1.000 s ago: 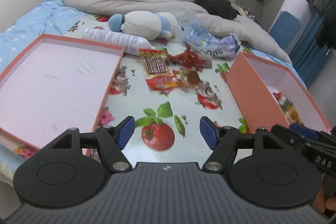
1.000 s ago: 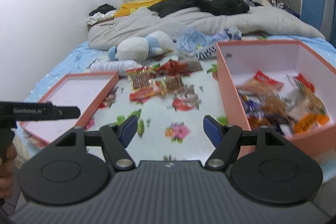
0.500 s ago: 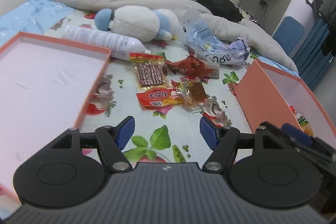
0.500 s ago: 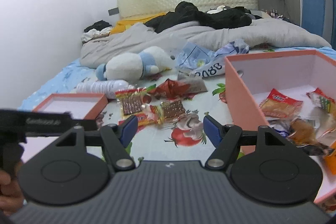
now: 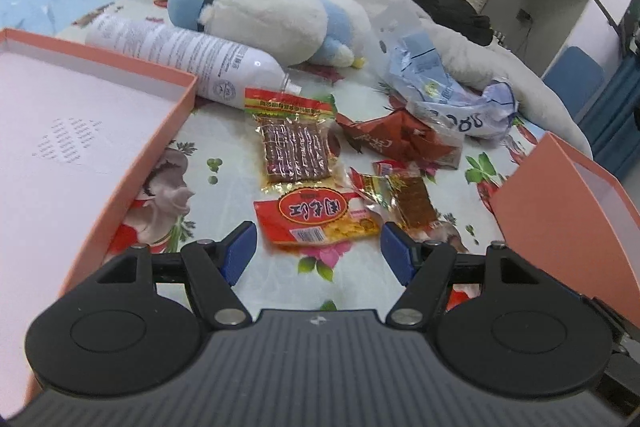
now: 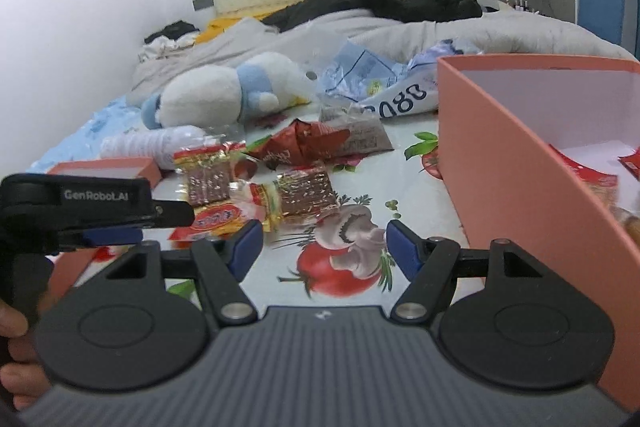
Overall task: Organize snacks
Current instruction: 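Grasp the brown meat-strip pack with the left tool while the right tool grasps another strip pack, then lift both held strip packs and carry them over the deep pink box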
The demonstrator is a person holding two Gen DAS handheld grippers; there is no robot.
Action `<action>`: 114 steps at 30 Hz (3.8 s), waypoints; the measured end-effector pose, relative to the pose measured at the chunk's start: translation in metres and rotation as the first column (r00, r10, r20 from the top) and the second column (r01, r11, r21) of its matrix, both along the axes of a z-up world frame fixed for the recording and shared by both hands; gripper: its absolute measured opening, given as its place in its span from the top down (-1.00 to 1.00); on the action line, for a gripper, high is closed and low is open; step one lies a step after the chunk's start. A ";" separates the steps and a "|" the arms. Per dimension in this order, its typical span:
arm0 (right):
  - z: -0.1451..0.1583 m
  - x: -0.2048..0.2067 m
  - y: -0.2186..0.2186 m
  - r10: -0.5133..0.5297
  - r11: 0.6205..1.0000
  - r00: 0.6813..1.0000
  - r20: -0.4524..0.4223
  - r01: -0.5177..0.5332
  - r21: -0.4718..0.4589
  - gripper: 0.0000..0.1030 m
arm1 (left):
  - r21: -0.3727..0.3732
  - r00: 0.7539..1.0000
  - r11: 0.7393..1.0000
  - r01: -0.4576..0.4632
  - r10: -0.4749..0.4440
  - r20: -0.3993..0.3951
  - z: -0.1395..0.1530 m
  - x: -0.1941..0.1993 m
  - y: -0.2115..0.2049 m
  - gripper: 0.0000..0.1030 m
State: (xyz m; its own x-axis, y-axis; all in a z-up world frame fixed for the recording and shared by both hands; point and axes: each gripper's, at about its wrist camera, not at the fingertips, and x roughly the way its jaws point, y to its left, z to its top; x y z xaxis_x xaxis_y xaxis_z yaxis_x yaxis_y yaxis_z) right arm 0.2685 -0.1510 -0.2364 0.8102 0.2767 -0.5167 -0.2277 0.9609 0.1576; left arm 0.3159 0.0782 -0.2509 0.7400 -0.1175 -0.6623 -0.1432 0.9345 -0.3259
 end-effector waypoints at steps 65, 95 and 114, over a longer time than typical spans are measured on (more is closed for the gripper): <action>0.006 -0.016 0.014 0.073 0.994 0.993 -0.089 -0.080 -0.073 -0.05 | 0.123 0.996 0.992 0.035 -0.025 -0.086 0.020 -0.025 -0.001 -0.07; 0.005 -0.093 -0.022 0.018 0.992 0.991 -0.134 -0.035 -0.124 -0.04 | 0.082 0.961 0.985 0.149 -0.124 -0.248 0.002 -0.030 -0.041 -0.95; 0.006 -0.094 -0.026 0.020 0.993 0.986 -0.165 -0.040 -0.116 -0.04 | 0.280 0.959 0.942 0.186 -0.113 -0.260 -0.009 -0.026 -0.056 -0.13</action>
